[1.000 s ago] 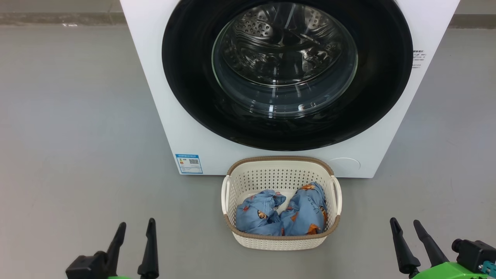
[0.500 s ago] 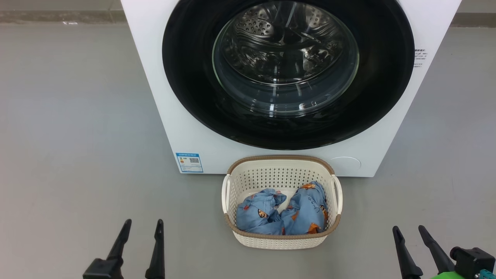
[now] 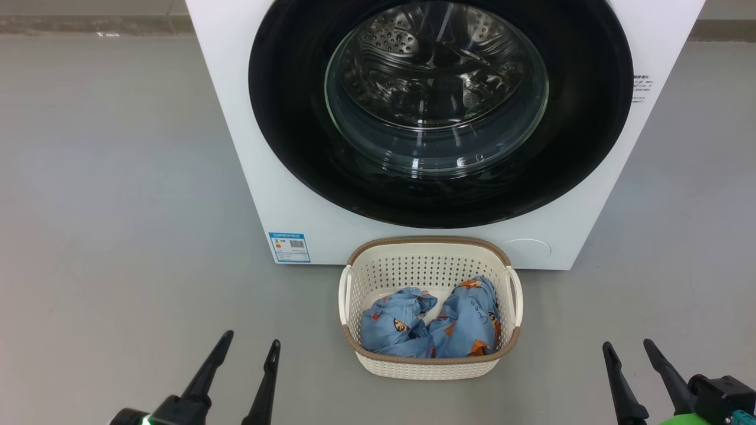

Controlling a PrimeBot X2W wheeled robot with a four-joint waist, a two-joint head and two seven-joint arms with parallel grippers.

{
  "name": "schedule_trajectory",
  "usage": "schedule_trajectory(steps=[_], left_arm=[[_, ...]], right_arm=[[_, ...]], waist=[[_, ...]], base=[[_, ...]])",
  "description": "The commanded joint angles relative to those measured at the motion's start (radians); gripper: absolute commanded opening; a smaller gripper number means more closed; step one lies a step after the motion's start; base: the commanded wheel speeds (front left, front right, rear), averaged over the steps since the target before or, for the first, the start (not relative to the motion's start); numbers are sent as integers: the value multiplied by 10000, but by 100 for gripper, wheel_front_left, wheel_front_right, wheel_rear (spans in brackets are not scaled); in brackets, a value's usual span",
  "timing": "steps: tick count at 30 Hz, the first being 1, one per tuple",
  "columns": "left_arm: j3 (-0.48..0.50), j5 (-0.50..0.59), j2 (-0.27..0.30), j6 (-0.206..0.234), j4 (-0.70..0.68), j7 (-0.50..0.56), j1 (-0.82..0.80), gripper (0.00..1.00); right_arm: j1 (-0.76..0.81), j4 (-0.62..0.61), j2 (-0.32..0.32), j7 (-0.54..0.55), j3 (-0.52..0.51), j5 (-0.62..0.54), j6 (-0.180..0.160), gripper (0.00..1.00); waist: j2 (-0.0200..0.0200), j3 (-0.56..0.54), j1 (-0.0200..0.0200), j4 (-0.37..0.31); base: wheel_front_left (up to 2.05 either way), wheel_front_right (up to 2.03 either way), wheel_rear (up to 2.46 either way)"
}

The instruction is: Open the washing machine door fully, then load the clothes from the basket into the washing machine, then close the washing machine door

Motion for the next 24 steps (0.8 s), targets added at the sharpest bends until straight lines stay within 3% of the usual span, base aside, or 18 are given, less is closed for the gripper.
schedule_trajectory(steps=[1,13,24], left_arm=[[327,-15,85,34,-232,-65,-153,100],[256,416,85,228,-124,-65,-155,100],[279,460,85,198,-98,-65,-129,100]], right_arm=[[2,-260,-173,-124,173,-119,-11,100],[12,-285,-145,-124,155,-131,-11,100],[36,-310,-130,-124,184,-142,-11,100]], waist=[[-1,-5,0,-2],[-1,-8,0,-6],[-1,3,0,6]], base=[[0,0,0],[15,15,-30],[95,95,-190]])
